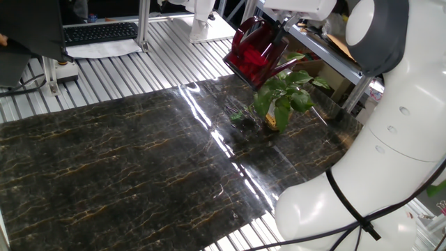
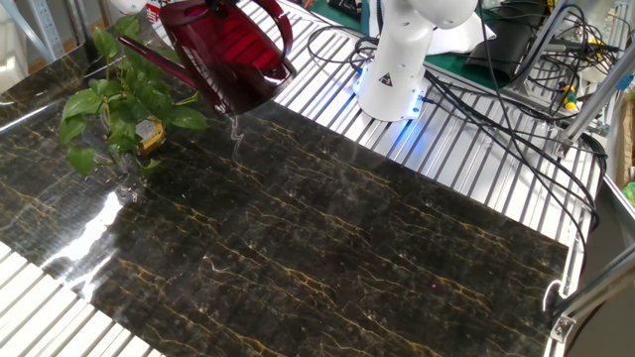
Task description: Water the plant
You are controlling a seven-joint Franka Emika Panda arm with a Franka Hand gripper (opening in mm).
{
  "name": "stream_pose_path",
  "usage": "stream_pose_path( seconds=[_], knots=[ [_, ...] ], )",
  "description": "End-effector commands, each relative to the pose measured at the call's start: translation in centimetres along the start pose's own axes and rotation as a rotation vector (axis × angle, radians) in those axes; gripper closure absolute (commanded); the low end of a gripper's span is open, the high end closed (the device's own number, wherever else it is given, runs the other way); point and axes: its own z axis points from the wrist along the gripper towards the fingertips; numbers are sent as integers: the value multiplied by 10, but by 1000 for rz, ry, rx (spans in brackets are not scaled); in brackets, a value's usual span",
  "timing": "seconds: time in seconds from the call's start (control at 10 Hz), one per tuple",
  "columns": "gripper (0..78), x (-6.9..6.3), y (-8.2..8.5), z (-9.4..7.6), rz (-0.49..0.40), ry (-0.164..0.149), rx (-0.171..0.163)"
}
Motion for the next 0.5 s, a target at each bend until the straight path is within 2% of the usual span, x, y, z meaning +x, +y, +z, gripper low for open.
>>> stream_pose_path(
  seconds=[0.1, 0.5],
  knots=[
    [764, 1, -1, -1, 1, -2, -5],
    [764, 2, -1, -1, 3, 4, -5]
  ],
)
